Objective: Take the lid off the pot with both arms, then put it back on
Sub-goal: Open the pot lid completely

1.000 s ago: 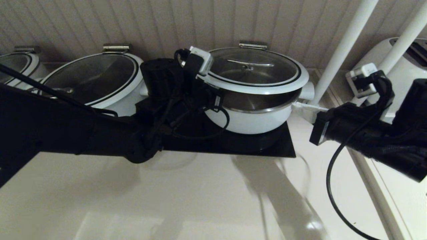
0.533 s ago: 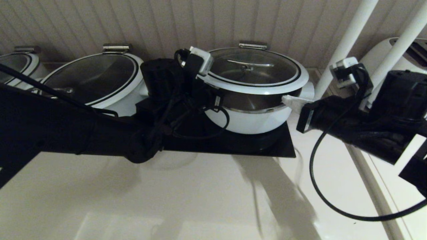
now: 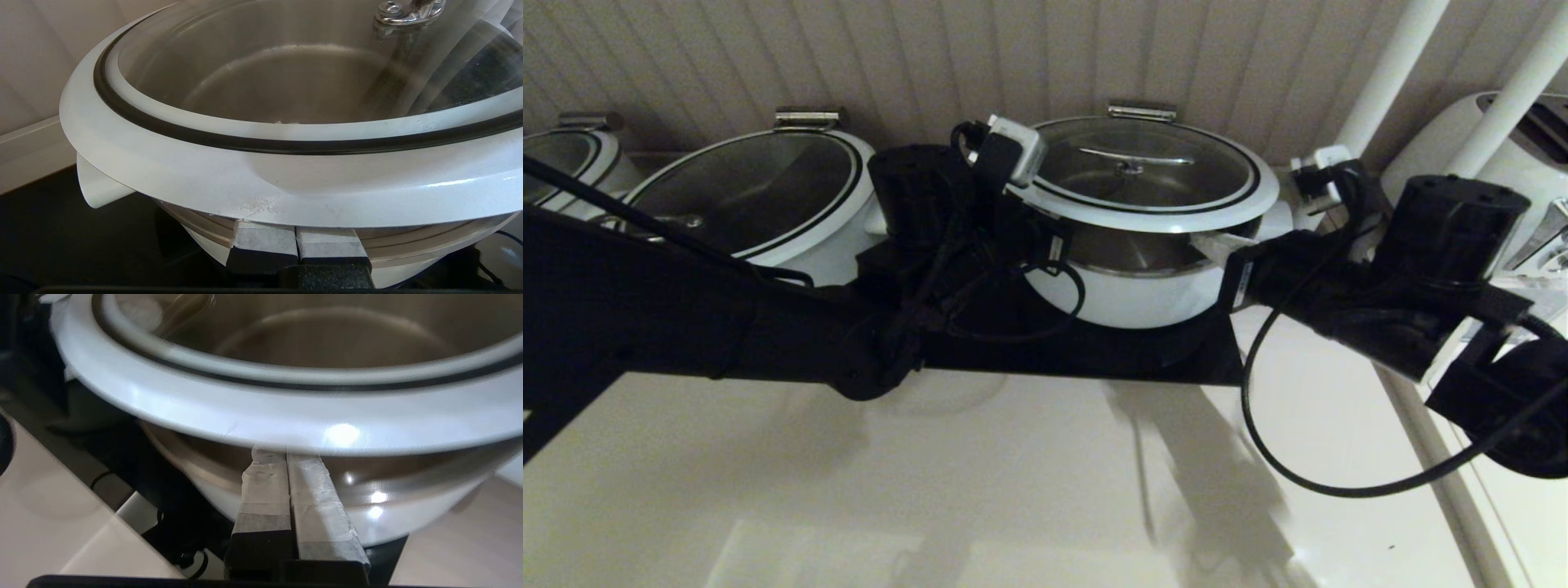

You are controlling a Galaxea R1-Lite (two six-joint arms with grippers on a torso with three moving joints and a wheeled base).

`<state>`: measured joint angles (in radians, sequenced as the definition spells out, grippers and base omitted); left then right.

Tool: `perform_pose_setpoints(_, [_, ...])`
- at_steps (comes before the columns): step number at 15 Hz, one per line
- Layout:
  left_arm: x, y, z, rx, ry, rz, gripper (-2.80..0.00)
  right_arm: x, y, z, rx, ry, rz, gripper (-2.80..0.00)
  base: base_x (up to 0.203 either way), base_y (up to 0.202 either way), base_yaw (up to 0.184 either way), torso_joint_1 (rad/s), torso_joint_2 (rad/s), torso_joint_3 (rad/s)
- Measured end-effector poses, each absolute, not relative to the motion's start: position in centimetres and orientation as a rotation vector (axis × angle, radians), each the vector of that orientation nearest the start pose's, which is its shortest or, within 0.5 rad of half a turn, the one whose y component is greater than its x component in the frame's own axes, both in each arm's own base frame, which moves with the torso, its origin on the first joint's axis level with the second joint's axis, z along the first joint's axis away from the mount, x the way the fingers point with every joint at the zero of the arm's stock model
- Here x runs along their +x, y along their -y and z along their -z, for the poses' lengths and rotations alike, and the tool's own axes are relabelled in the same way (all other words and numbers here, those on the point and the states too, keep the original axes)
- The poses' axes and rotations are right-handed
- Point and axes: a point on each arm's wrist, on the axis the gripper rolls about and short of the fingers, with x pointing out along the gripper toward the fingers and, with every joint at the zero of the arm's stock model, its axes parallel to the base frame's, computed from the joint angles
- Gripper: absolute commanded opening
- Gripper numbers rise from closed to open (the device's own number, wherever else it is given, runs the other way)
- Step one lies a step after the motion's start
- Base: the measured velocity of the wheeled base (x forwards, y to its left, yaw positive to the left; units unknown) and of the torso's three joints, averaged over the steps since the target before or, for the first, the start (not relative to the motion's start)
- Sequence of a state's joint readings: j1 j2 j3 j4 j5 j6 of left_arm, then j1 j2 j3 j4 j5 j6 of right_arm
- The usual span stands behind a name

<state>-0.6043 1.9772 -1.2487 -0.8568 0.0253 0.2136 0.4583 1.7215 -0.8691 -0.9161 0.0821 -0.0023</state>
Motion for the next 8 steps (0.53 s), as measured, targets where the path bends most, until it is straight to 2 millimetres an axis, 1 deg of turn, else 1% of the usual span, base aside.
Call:
perform_pose_setpoints(5, [33.0,22.7,-22.8,0.167,0.186,0.562,-2.8,30.2,-14.8,-22.7,0.016,0.11,-0.53,-2.8,0.0,0.0,0.0,0.0,0.0,0.0])
perform_pose_setpoints(8, [33.0,22.7,-22.8,0.167,0.184,0.562,-2.8,30.8,-15.1,-22.4,0.017,0.122,-0.527,-2.8,0.0,0.0,0.0,0.0,0.0,0.0])
